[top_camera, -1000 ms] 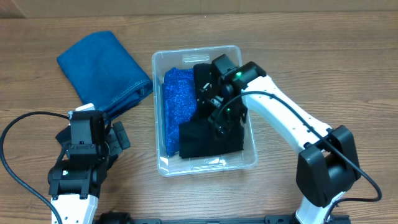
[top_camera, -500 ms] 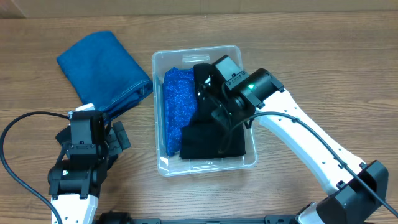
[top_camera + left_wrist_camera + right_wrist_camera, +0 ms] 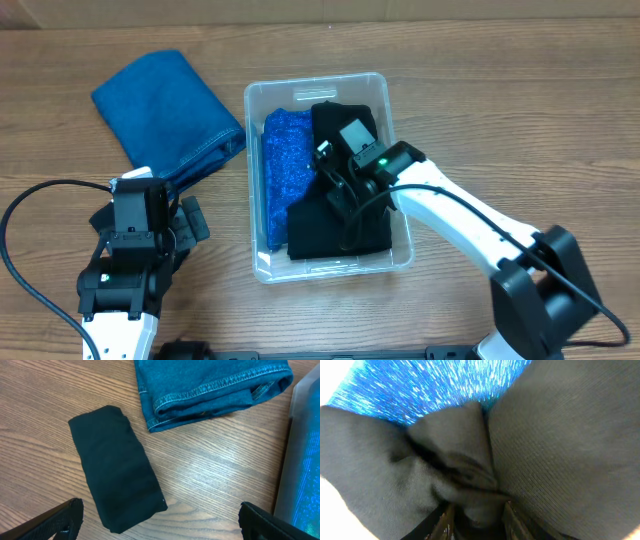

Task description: Pack container

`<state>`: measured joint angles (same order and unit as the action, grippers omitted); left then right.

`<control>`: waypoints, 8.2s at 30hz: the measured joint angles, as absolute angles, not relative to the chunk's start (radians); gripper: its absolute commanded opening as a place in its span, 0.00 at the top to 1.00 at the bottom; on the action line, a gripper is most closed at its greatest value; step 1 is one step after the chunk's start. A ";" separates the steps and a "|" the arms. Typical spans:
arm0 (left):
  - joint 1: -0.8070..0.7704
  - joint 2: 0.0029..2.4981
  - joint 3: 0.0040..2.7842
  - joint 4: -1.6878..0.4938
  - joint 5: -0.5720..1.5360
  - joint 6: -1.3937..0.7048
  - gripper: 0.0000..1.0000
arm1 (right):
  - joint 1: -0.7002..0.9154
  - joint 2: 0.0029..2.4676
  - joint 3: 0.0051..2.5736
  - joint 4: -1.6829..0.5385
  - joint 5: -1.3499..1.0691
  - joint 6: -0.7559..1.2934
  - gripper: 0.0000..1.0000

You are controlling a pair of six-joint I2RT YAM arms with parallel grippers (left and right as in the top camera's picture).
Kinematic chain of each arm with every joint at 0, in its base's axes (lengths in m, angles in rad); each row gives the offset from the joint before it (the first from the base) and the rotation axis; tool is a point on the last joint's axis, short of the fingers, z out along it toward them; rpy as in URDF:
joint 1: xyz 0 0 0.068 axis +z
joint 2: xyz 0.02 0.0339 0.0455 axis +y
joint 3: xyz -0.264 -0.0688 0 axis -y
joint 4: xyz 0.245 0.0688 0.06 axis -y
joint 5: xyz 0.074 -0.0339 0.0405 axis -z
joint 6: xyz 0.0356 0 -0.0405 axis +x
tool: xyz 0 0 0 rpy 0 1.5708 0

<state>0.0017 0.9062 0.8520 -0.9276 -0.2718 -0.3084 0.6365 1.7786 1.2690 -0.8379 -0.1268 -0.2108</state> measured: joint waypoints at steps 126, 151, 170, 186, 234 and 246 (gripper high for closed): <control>-0.840 1.871 1.703 -1.357 -0.069 -0.076 0.96 | -0.190 1.286 1.569 -1.314 -0.072 0.231 0.00; -0.134 1.467 1.722 -1.323 -0.265 -0.462 0.00 | -0.190 1.286 1.569 -1.320 -0.059 0.231 0.00; 0.648 1.814 1.160 -0.474 0.621 -0.179 0.00 | -0.190 1.335 1.569 -1.320 -0.052 0.217 0.00; 0.596 2.165 1.159 0.215 1.006 -0.516 0.00 | -0.190 1.346 1.568 -1.334 -0.048 0.208 0.00; -0.306 1.389 1.163 -0.524 0.845 -0.279 0.96 | -0.190 1.347 1.568 -1.364 -0.048 0.208 0.00; -0.308 1.390 1.164 -0.490 0.825 -0.689 0.96 | -0.190 1.347 1.568 -1.362 -0.047 0.208 0.00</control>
